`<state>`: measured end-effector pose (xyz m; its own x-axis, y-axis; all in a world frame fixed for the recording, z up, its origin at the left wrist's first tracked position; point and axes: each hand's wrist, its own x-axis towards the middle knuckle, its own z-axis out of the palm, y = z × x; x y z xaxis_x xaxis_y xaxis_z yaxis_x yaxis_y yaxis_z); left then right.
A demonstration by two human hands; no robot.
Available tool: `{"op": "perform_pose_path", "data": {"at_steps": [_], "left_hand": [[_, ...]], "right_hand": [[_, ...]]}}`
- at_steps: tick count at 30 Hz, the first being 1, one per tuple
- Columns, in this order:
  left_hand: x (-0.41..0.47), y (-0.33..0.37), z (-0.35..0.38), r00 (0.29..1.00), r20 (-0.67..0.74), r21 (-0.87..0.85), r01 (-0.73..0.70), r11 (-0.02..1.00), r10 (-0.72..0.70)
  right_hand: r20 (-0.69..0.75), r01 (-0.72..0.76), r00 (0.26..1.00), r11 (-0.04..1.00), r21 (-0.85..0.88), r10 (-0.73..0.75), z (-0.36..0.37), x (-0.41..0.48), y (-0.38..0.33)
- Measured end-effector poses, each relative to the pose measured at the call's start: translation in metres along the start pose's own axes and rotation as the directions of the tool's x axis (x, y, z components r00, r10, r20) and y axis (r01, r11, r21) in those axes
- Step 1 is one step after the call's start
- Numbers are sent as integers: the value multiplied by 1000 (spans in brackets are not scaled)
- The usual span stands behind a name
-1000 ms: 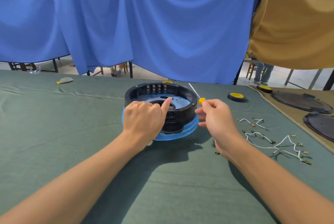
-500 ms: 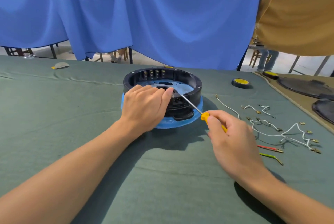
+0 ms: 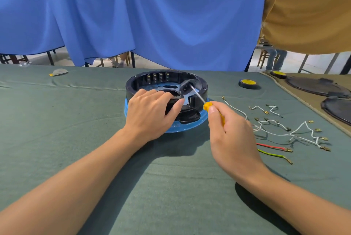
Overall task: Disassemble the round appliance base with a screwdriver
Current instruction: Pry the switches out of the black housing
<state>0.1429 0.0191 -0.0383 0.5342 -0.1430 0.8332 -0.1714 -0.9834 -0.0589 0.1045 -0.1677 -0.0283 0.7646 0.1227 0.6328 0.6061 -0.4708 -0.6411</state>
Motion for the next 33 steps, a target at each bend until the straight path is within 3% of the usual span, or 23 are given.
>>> {"op": "perform_pose_path", "data": {"at_steps": [5,11,14,19,21,24,29,33], "left_hand": [[0,1,-1,1000,16,-13,7,1000,-7],[0,0,-2,998,66,-14,9,1000,-8],[0,0,-6,996,91,-18,9,1000,-8],[22,4,-18,976,114,-32,191,981,-186],[37,0,-17,919,239,-74,339,938,-313],[61,-6,-17,743,534,-134,546,827,-404],[82,-6,-9,574,741,3,515,857,-348],[87,-4,-7,549,769,18,493,870,-327]], "right_hand": [[35,-97,995,995,-17,97,1,3,9],[-63,-108,991,986,128,117,-9,7,12],[-27,-127,991,982,138,132,-12,4,15],[79,-240,970,962,130,231,-8,3,23],[85,-263,964,952,158,252,-7,3,23],[95,-263,964,949,175,249,-7,2,22],[87,-260,965,944,204,247,-8,1,20],[86,-258,966,939,229,245,-9,1,19]]}}
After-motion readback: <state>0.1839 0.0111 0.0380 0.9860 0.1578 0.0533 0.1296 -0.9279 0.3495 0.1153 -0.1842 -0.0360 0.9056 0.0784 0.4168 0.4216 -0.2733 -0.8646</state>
